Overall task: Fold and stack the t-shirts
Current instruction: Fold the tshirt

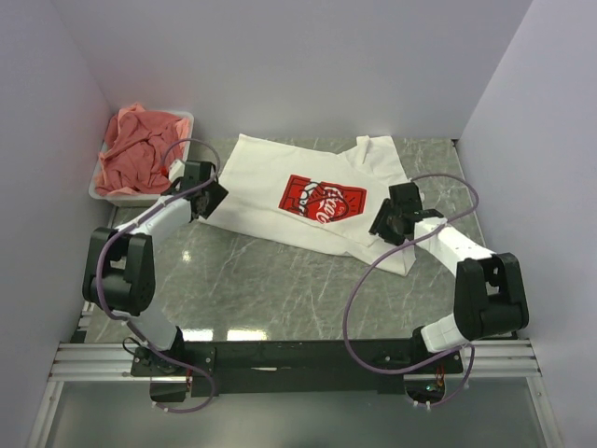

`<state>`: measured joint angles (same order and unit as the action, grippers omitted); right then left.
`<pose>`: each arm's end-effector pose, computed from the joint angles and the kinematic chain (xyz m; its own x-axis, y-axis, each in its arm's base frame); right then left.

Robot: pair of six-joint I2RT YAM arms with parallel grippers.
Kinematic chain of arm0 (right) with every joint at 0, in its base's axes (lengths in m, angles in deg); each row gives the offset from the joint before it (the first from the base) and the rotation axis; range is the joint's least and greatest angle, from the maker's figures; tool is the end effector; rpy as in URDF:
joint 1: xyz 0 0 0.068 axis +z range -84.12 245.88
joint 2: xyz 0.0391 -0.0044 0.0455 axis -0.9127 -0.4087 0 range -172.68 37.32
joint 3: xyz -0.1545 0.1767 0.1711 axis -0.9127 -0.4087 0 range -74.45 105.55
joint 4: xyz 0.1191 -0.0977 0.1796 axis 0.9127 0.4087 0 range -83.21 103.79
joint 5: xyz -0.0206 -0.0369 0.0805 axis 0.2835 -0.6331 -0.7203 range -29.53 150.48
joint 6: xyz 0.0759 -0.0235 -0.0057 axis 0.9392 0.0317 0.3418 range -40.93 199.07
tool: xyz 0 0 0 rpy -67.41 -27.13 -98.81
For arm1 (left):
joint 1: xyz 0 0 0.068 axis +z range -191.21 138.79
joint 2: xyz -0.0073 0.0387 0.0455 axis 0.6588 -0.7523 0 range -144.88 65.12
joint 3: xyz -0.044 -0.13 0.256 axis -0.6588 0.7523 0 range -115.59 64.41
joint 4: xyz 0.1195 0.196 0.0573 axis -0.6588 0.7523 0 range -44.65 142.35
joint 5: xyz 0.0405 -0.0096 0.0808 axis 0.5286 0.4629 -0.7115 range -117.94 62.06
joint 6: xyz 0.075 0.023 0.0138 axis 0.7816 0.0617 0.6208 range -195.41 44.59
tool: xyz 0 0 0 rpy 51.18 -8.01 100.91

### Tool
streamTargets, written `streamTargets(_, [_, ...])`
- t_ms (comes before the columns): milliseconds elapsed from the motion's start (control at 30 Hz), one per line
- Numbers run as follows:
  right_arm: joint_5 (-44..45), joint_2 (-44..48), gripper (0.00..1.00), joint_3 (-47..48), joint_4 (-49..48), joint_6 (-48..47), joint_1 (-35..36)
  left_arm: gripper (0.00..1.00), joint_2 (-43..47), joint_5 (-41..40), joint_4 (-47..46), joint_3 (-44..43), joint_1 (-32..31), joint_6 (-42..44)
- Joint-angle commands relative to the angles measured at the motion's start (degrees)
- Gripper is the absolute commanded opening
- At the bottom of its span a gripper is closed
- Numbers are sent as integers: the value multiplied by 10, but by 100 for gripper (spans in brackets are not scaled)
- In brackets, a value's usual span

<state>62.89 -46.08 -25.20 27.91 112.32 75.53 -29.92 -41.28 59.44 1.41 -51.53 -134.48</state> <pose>0.2796 0.0446 0.2037 -0.7564 0.4271 -0.4954 0.3240 0.9026 0.2835 0.3562 -0.0488 0.2283 -0.3791 -0.7793 -0.4989 -0.5997 0.6175 -0.5090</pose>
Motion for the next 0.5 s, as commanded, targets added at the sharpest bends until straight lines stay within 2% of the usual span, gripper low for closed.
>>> streamTargets(0, [-4,-8,55,1,-52,22,18,56,37,10,-32,16,-5,-6])
streamTargets(467, [2,-61,52,-5,-74,37,31,55,48,11,-34,32,-6,-2])
